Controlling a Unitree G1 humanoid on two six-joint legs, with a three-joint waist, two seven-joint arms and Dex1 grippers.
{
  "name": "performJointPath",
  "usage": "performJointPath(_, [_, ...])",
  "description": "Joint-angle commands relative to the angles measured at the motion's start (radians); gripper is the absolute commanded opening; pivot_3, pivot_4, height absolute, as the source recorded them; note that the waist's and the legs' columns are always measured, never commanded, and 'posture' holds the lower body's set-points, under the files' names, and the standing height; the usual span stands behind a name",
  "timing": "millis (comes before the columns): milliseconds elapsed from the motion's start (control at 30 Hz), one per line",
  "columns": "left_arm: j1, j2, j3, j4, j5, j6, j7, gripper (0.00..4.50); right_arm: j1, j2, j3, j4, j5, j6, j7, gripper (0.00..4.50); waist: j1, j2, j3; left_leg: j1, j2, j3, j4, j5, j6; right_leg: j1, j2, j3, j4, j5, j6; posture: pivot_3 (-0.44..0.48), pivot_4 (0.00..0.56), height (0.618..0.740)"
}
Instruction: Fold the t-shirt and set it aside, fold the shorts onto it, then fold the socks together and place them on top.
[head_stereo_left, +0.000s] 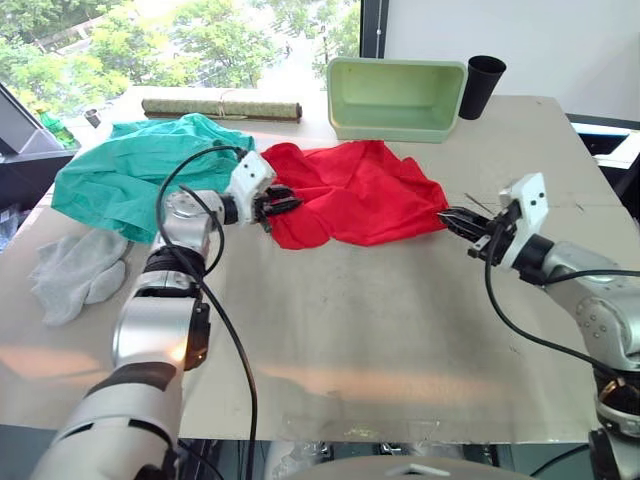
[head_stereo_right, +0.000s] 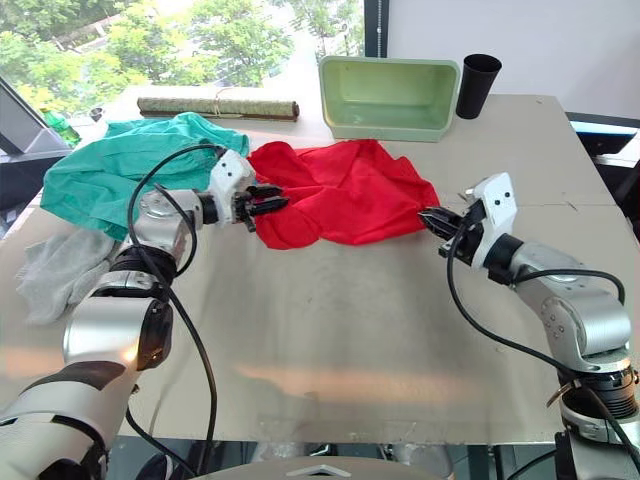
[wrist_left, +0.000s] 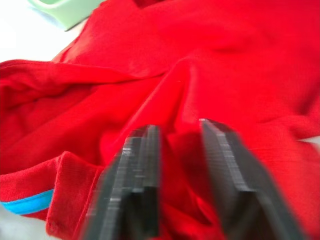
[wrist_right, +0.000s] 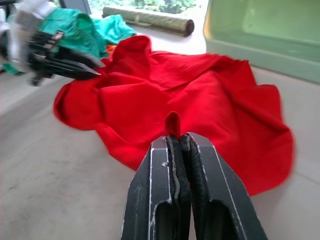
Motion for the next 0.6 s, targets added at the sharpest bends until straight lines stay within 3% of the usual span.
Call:
performJointPath(33, [-0.05,-0.006,0.035,-0.029,-0.04,-0.064,0.024,3.2,0.001,0.005,-0.003,-0.047,-0.003,-0.02,-0.013,0.0,0.001,0.0,0.0,0.0,0.0,0.0,0.0,0.0,0.0,0.0,0.0,0.0,0.0,0.0,0.0,0.0,0.15,0.735])
performJointPath(133, [-0.053,-0.013,0.05,-0.13,-0.122,-0.049,-0.128,4.46,0.011,0.006,-0.002,-0.05,-0.01,-0.021,-0.016,0.0,0.002,0.0,0.0,0.0,0.0,0.001,0.0,0.0,0.0,0.0,0.0,0.0,0.0,0.0,0.0,0.0,0.15,0.735])
performJointPath(267, [0.059,0.007,-0.016,-0.412,-0.201,0.064,-0.367,4.46,0.019,0.009,-0.002,-0.049,-0.016,-0.026,-0.022,0.0,-0.003,0.001,0.0,0.0,0.0,0.001,0.0,0.0,0.0,0.0,0.0,0.0,0.001,0.0,0.0,0.0,0.15,0.735])
performJointPath(367, [0.181,0.061,-0.104,-0.596,-0.166,0.057,-0.459,4.46,0.02,0.016,0.001,-0.046,-0.021,-0.031,-0.024,0.0,-0.008,0.001,-0.001,0.002,0.0,0.001,0.001,0.0,0.0,0.0,0.001,0.003,0.003,-0.001,0.0,0.0,0.15,0.735])
performJointPath(467, [0.243,0.113,-0.157,-0.652,-0.119,0.017,-0.477,4.46,0.019,0.022,0.004,-0.044,-0.024,-0.034,-0.027,0.0,-0.007,0.001,-0.001,0.004,-0.001,-0.001,0.0,0.001,-0.002,-0.001,0.002,0.006,0.005,-0.001,0.0,0.0,0.15,0.735])
performJointPath(600, [0.243,0.156,-0.204,-0.59,-0.024,-0.11,-0.412,4.46,0.018,0.024,0.006,-0.043,-0.026,-0.036,-0.028,0.0,0.0,0.001,-0.001,0.004,-0.001,-0.002,0.0,0.001,-0.002,-0.001,0.002,0.004,0.006,-0.001,0.0,0.0,0.15,0.735])
